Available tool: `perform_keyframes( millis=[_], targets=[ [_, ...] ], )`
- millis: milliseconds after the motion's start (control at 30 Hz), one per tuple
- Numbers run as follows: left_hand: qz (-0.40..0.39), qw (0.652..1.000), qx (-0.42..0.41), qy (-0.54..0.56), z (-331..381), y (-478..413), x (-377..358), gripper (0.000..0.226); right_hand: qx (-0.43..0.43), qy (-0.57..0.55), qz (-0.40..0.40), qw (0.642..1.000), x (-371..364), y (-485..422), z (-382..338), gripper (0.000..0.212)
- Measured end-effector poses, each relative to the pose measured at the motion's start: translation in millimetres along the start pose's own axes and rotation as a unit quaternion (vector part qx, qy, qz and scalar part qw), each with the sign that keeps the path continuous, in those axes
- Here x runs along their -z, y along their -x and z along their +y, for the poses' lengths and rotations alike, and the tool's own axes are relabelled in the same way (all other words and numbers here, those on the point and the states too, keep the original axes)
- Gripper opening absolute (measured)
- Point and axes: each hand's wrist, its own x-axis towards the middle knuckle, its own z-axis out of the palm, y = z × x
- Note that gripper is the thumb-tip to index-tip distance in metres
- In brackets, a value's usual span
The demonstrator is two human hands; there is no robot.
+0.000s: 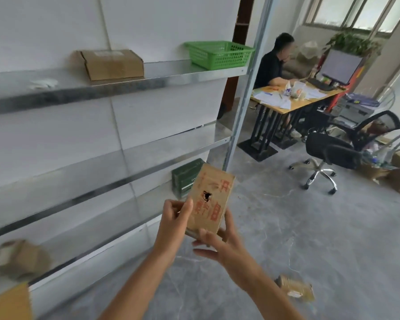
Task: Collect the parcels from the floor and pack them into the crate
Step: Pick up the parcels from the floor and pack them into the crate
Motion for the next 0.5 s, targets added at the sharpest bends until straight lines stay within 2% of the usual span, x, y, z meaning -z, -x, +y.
perform_keyframes(
  millis=[167, 200, 267, 333, 400, 500],
  targets=[
    [0.027, 0.998, 0.032, -0.053, 0.0, 52.3, 48.9, 0.031, 0.023, 0.026, -0.022, 0.999, -6.6, 33.1, -8.6, 0.066],
    [0.039, 0.998, 0.024, -0.04, -0.3, 65.0, 53.5, 0.036, 0.023, 0.045, -0.037, 0.998, -4.1, 39.8, -9.5, 0.058],
    [0.057, 0.998, -0.007, -0.008, -0.3, 92.6, 58.5, 0.063, 0.016, 0.064, -0.058, 0.996, 1.6, 53.7, -11.2, 0.047],
    [0.04, 0.999, -0.027, 0.024, -2.8, 125.0, 58.9, 0.082, 0.002, 0.068, -0.073, 0.995, 9.8, 69.1, -11.7, 0.046],
    [0.038, 0.998, -0.036, 0.034, -9.2, 160.2, 54.9, 0.075, -0.002, 0.086, -0.094, 0.992, 18.0, 84.9, -10.4, 0.051],
    [0.137, 0.99, -0.032, -0.01, -21.3, 208.7, 45.7, 0.061, -0.002, 0.09, -0.103, 0.991, 23.0, 110.0, -4.0, 0.059]
  ],
)
